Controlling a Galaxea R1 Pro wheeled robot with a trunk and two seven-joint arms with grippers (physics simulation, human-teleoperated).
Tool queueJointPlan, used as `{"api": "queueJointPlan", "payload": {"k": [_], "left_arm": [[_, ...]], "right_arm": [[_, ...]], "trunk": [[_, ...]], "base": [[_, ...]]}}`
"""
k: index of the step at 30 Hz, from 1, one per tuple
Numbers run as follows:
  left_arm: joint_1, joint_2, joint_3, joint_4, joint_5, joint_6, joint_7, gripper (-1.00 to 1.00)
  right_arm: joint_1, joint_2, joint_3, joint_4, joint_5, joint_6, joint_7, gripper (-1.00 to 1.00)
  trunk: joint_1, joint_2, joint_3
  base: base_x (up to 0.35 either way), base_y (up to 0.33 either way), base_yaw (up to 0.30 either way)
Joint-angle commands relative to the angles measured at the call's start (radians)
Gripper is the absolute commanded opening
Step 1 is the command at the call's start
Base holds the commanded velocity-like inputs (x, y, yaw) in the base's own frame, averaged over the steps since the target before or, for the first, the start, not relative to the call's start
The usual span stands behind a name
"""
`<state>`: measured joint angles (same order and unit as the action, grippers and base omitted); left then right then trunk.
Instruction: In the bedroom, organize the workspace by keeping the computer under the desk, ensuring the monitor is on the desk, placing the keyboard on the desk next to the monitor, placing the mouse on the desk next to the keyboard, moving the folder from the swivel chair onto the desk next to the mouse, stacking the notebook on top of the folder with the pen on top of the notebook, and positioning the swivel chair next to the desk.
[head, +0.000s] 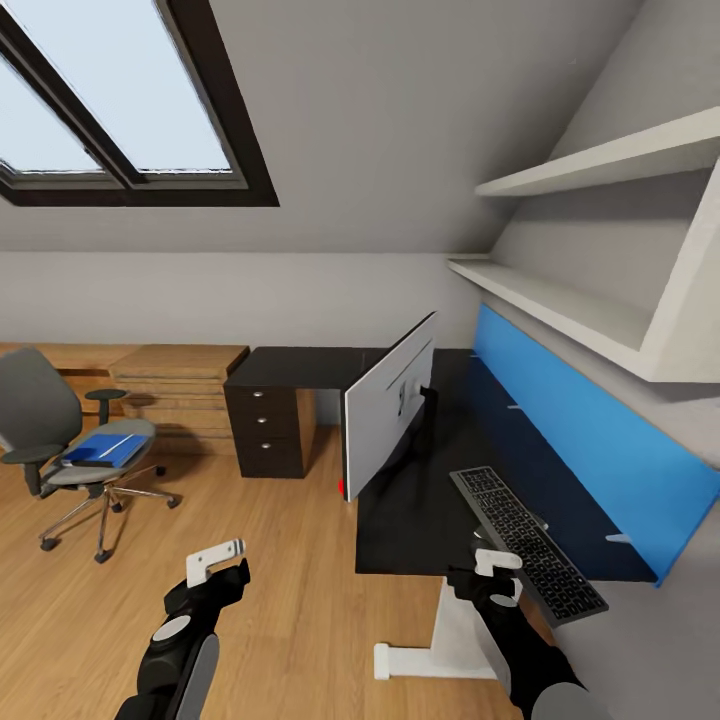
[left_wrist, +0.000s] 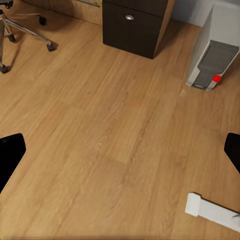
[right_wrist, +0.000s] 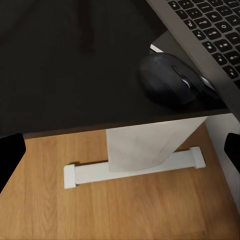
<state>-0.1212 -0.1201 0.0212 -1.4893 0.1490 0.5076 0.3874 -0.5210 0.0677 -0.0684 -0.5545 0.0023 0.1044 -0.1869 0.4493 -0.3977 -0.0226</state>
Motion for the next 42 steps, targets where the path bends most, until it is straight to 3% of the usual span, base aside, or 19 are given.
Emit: {"api": "queueJointPlan", "payload": {"k": [1,9,15,42], "left_arm": [[-0.001,-0.001,0.0,-0.001,0.011,0.004,0.007,1.0],[-0.001,-0.001,0.0,-0.002,0.011,0.006,0.007,1.0],[-0.001,0.0,0.0,-0.002,0.01,0.006,0.007,1.0],[-0.001,0.0,0.0,-0.002,0.009,0.007,0.007,1.0]], "right_arm": [[-0.001,0.001,-0.003,-0.002,0.0,0.006,-0.001,1.0],[-0.001,0.002,0.0,0.001,0.0,0.01,0.0,1.0],[-0.001,0.003,-0.001,-0.001,-0.001,0.075,0.001,1.0],[-0.001,0.001,-0.002,-0.003,-0.001,0.086,0.0,1.0]], "trunk": [[0.001,-0.002,-0.002],[0.001,-0.002,-0.002],[0.001,-0.002,-0.002],[0.001,-0.002,-0.002]], "base": [[0.0,0.0,-0.007],[0.0,0.0,-0.003],[0.154,-0.018,0.0],[0.045,-0.046,0.0]]}}
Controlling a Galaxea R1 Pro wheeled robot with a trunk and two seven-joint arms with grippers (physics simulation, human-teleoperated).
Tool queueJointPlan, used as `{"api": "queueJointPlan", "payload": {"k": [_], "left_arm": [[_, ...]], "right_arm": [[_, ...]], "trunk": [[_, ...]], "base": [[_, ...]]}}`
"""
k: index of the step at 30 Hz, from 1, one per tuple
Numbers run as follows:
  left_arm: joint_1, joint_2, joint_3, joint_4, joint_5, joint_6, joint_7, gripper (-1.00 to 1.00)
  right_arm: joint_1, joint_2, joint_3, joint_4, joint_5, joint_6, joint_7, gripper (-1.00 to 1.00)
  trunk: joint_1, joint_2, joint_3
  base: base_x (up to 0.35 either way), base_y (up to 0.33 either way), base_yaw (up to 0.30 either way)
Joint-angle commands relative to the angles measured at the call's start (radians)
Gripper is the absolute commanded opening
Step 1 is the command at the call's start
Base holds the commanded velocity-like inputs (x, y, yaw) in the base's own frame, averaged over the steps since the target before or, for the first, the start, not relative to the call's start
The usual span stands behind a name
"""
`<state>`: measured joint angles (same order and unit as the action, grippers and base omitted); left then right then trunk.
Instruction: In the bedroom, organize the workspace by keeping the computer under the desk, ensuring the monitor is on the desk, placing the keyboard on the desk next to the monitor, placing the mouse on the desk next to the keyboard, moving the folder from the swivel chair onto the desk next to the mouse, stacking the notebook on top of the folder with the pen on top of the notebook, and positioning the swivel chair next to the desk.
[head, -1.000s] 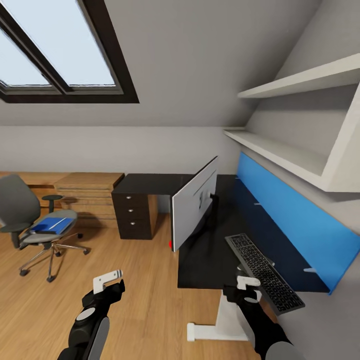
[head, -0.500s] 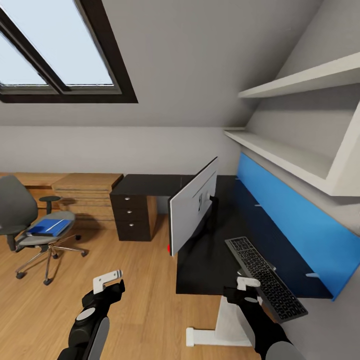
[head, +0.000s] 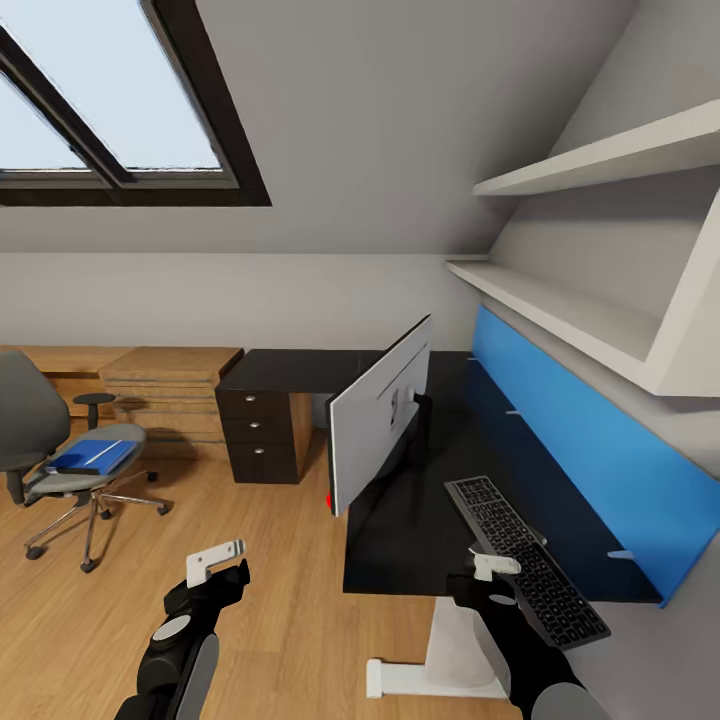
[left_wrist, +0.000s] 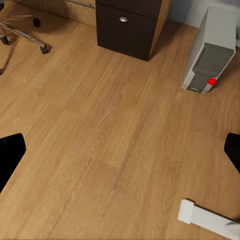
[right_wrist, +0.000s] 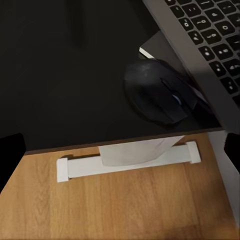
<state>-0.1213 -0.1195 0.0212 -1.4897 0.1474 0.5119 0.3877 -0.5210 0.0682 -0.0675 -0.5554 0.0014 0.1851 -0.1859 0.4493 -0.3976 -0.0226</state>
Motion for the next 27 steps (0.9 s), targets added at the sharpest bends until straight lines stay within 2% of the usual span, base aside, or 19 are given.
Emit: {"api": "queueJointPlan", "payload": {"k": [1,10,27], "left_arm": [[-0.001,0.0,0.0,-0.001,0.011,0.003,0.007,1.0],[-0.001,-0.001,0.0,-0.001,0.011,0.003,0.007,1.0],[-0.001,-0.001,0.0,-0.001,0.011,0.003,0.007,1.0]], "right_arm": [[-0.001,0.001,-0.003,-0.002,0.0,0.007,-0.001,1.0],[-0.001,0.001,-0.003,-0.003,0.0,0.015,-0.001,1.0],[-0.001,0.001,-0.003,-0.003,0.0,0.019,-0.001,1.0]], "trunk": [[0.001,-0.002,-0.002],[0.001,-0.002,-0.002],[0.001,-0.002,-0.002]], "base": [[0.003,-0.084,0.0],[0.001,-0.115,0.0],[0.0,-0.006,0.0]]}}
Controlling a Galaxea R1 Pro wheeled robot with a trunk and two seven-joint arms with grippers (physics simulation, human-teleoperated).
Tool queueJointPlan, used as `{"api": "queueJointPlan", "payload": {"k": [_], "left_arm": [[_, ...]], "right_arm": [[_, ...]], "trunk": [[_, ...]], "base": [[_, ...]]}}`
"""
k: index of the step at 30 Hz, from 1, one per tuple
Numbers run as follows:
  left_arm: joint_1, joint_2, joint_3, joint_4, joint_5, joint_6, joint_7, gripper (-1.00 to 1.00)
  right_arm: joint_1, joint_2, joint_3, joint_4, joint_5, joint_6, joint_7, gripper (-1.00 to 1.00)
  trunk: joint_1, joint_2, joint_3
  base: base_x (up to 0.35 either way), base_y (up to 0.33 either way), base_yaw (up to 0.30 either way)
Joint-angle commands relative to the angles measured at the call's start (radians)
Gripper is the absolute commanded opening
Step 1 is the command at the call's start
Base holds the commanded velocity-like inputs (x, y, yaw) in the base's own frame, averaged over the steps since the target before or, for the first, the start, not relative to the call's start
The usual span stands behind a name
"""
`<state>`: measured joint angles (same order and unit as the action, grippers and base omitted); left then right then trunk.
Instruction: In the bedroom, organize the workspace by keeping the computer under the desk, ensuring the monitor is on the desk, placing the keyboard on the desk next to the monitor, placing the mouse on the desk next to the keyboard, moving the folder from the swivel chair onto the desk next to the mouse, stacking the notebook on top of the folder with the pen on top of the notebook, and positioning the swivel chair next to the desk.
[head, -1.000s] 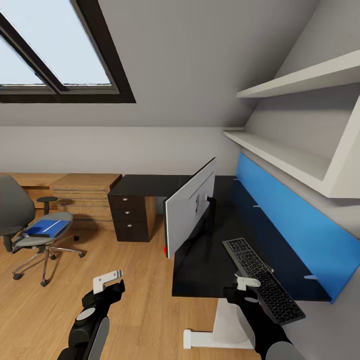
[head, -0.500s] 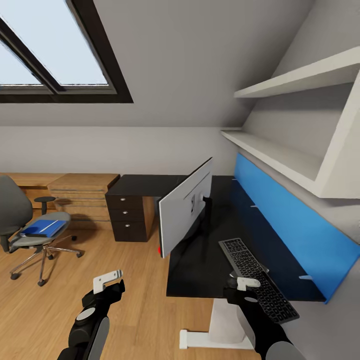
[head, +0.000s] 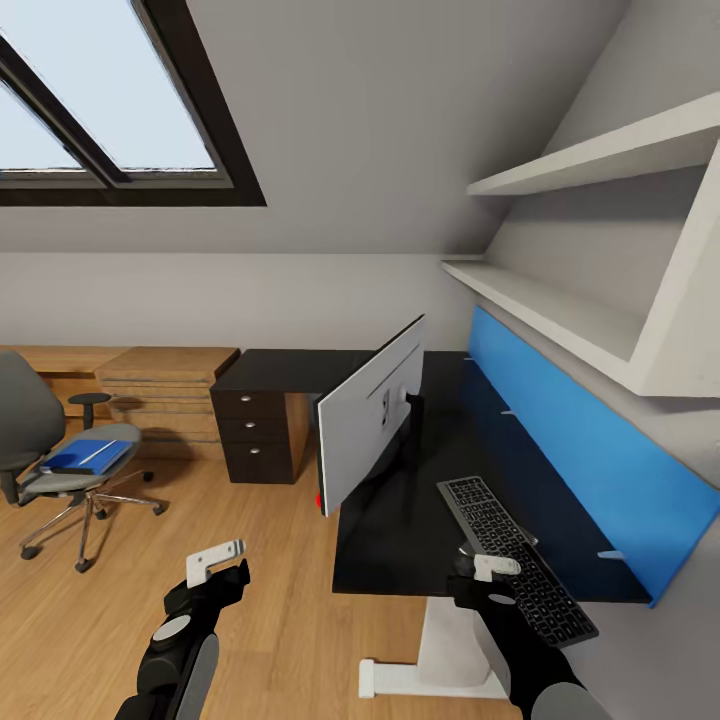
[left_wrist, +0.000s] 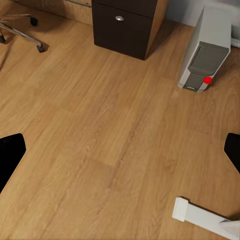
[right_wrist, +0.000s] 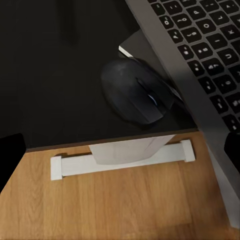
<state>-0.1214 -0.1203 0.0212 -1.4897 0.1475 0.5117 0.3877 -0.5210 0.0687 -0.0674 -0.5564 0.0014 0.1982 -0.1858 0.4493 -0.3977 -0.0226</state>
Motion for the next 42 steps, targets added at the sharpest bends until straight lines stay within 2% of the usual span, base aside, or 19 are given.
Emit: {"api": "queueJointPlan", "payload": {"k": [1,10,17,32,42], "left_arm": [[-0.001,0.0,0.0,-0.001,0.011,0.003,0.007,1.0],[-0.001,-0.001,0.0,0.0,0.012,0.002,0.006,1.0],[-0.001,-0.004,-0.001,-0.026,0.013,0.002,0.006,1.0],[-0.001,-0.007,-0.001,-0.041,0.014,0.002,0.007,1.0],[0.0,-0.004,-0.001,-0.038,0.013,0.002,0.007,1.0]], "right_arm": [[-0.001,0.001,-0.003,-0.002,0.0,0.006,-0.001,1.0],[-0.001,0.002,-0.003,-0.001,0.0,0.007,-0.001,1.0],[-0.001,0.005,-0.002,0.0,0.0,0.05,0.007,1.0],[-0.001,0.004,-0.002,-0.002,0.0,0.054,0.019,1.0],[-0.001,0.002,-0.002,-0.003,0.001,0.054,0.019,1.0]], "trunk": [[0.001,-0.002,-0.002],[0.001,-0.002,-0.002],[0.001,-0.002,-0.002],[0.058,-0.107,-0.049],[0.058,-0.107,-0.049]], "base": [[0.0,0.0,0.0],[-0.113,0.098,0.0],[-0.038,0.029,0.0],[-0.001,0.001,0.0],[0.0,0.0,0.0]]}}
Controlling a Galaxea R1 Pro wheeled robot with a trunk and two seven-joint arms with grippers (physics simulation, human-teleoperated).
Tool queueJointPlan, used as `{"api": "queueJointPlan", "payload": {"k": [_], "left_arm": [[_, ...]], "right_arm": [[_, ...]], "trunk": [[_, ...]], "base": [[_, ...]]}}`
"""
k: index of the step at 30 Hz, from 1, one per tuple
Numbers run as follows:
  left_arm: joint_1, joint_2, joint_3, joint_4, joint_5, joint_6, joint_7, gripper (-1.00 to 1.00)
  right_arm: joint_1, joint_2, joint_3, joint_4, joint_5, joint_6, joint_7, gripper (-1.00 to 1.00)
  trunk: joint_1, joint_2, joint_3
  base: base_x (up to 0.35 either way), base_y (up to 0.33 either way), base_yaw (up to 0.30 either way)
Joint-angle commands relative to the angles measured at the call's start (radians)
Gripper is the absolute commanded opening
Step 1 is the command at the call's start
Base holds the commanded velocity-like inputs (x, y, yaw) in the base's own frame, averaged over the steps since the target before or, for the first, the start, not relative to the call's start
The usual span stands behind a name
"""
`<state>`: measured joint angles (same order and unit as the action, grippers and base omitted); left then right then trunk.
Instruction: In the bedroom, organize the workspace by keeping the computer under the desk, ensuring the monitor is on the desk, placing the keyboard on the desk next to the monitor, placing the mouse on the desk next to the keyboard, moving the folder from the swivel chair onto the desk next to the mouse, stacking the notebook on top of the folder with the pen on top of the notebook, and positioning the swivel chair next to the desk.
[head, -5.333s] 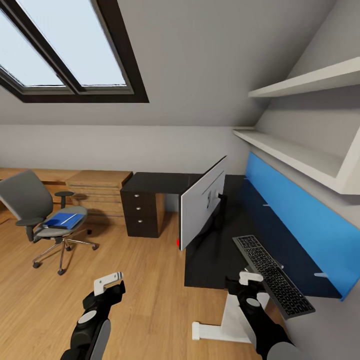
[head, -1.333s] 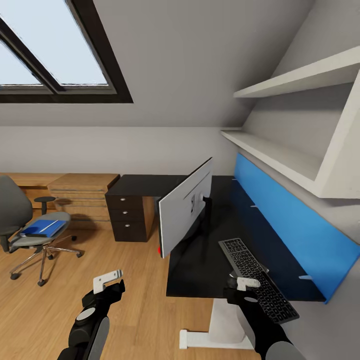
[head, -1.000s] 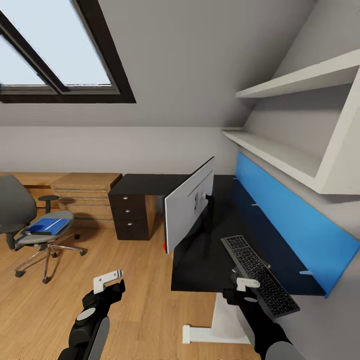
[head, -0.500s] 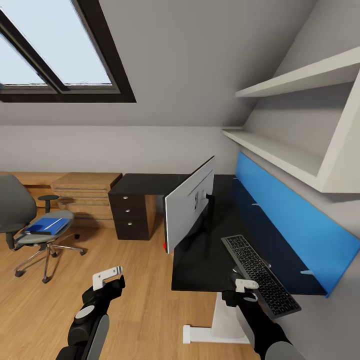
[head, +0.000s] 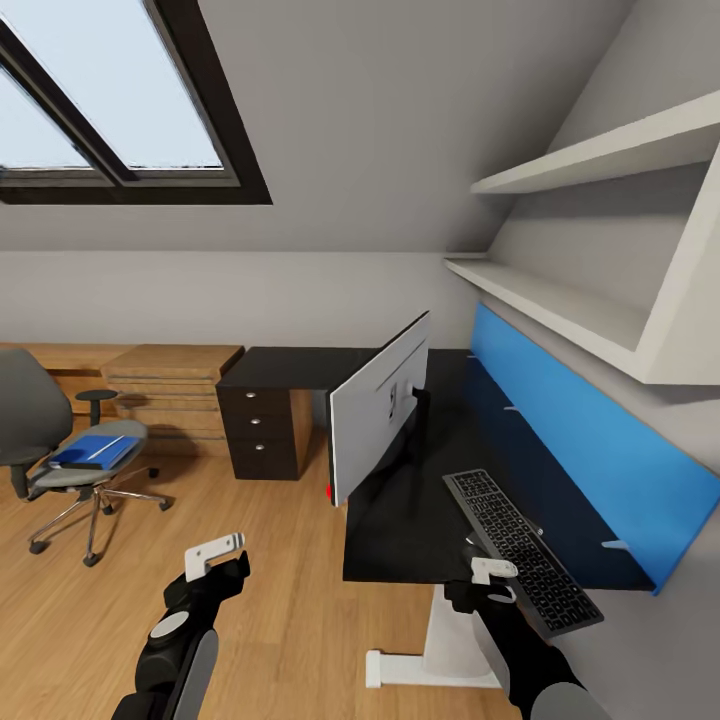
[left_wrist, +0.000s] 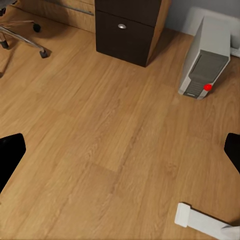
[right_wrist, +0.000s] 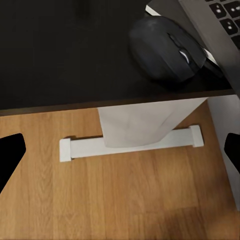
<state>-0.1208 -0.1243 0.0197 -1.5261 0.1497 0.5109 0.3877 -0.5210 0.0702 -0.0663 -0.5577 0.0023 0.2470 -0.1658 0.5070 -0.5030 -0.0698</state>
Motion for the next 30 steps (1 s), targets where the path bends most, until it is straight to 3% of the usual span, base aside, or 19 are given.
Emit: {"api": "queueJointPlan", "payload": {"k": [1,8,16,30], "left_arm": [[-0.001,0.0,0.0,-0.001,0.01,0.003,0.006,1.0],[-0.001,0.001,0.0,0.002,0.01,0.003,0.006,1.0],[0.0,0.003,0.0,0.003,0.009,0.003,0.005,1.0],[0.0,0.003,0.0,0.003,0.007,0.003,0.006,1.0]], "right_arm": [[-0.001,0.001,-0.004,-0.002,0.0,0.006,-0.001,1.0],[-0.001,0.0,-0.004,-0.002,0.001,0.006,-0.001,1.0],[-0.001,0.0,-0.004,-0.002,0.0,0.013,-0.001,1.0],[-0.001,0.0,-0.004,-0.002,0.0,0.019,-0.001,1.0]], "trunk": [[0.001,-0.002,-0.002],[0.001,-0.002,-0.002],[0.001,-0.002,-0.002],[0.001,-0.002,-0.002]], "base": [[0.0,0.0,0.0],[0.0,-0.002,0.0],[0.0,-0.212,0.0],[0.0,-0.058,0.0]]}}
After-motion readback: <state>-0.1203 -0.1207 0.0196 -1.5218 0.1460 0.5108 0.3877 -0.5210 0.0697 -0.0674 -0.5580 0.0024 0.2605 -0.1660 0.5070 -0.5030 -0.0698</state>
